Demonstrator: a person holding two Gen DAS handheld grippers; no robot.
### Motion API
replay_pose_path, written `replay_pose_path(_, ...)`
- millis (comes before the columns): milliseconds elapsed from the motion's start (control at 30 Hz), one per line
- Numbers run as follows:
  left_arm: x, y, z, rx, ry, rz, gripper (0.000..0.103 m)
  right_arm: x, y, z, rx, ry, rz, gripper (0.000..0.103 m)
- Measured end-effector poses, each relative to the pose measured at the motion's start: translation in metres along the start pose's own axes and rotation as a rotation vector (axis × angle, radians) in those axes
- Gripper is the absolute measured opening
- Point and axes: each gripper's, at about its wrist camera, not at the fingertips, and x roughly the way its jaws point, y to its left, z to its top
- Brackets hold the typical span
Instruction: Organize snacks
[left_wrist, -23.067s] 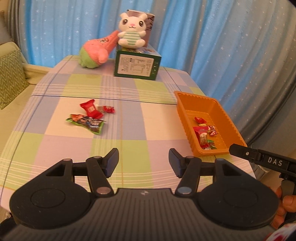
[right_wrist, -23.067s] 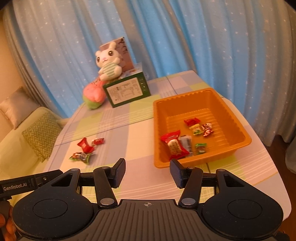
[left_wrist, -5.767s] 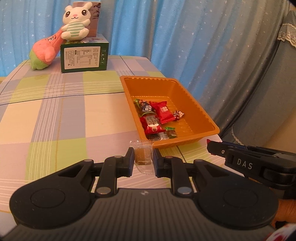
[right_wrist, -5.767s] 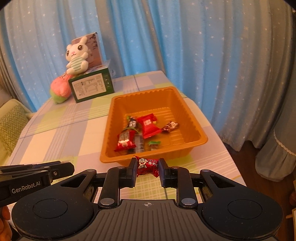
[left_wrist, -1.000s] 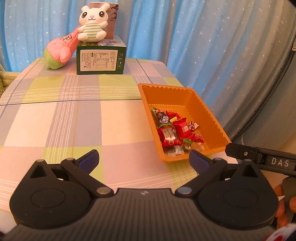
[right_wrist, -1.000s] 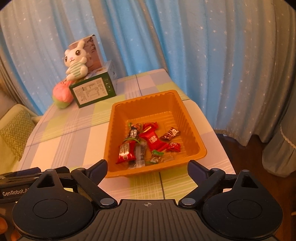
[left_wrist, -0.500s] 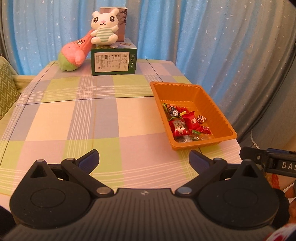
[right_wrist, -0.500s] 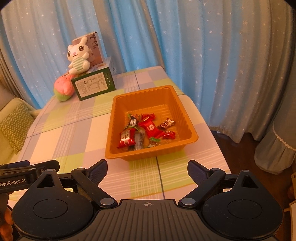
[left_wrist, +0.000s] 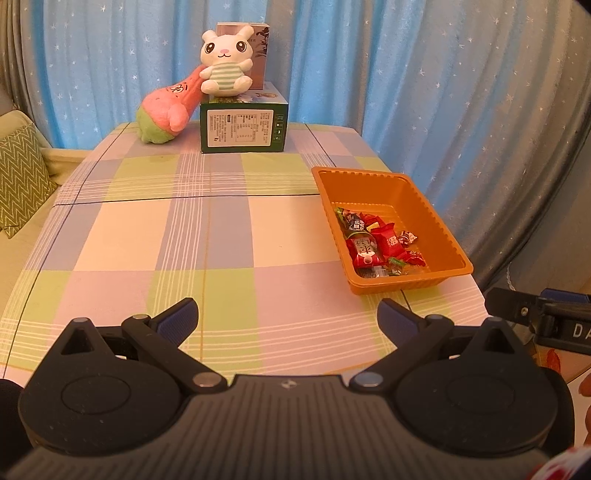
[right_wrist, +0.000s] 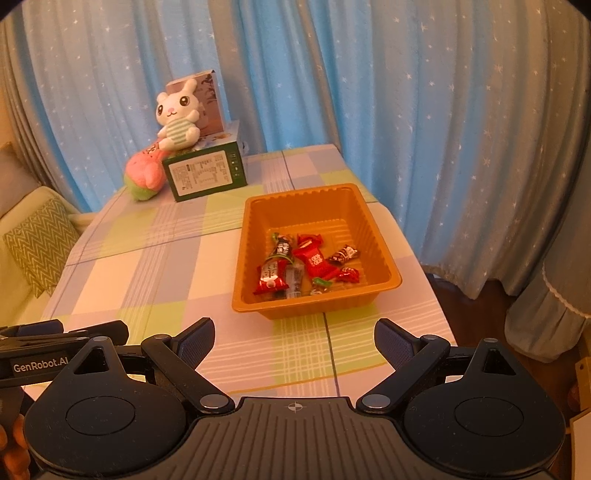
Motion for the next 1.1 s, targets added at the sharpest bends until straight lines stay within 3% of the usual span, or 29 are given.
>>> replay_pose_path(1100,-0.0055,-0.0025,0.0004,0.018,-0.006,-0.008,0.103,0.0017,0.0055,-0.0046,-0.031,0.009,-0.006,0.093)
